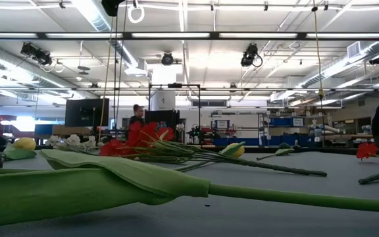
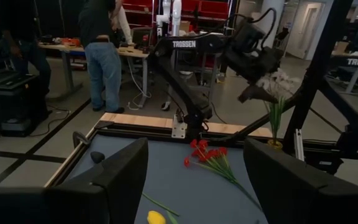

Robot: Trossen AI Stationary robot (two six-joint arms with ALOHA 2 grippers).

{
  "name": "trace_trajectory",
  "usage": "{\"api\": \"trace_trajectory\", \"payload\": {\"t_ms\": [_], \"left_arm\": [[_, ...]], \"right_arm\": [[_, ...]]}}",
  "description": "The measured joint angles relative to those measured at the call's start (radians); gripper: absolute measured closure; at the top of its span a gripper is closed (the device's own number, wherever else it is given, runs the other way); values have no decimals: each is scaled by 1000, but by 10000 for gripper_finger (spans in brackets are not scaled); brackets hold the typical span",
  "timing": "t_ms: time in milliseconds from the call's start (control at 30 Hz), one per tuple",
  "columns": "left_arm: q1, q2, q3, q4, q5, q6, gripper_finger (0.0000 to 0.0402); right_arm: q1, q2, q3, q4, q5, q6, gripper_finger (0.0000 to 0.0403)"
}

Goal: Sort flowers into vase by color
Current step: Put the right white flower into the yellow flower vase

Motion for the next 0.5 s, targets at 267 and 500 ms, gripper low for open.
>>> {"api": "trace_trajectory", "payload": {"t_ms": [267, 500], "left_arm": [[0, 0, 0, 0, 0, 0, 131], [0, 0, 0, 0, 0, 0, 131]], "right_arm": [[-25, 53, 180, -213, -73, -37, 78], [-47, 117, 366, -452, 87, -155, 78]]}}
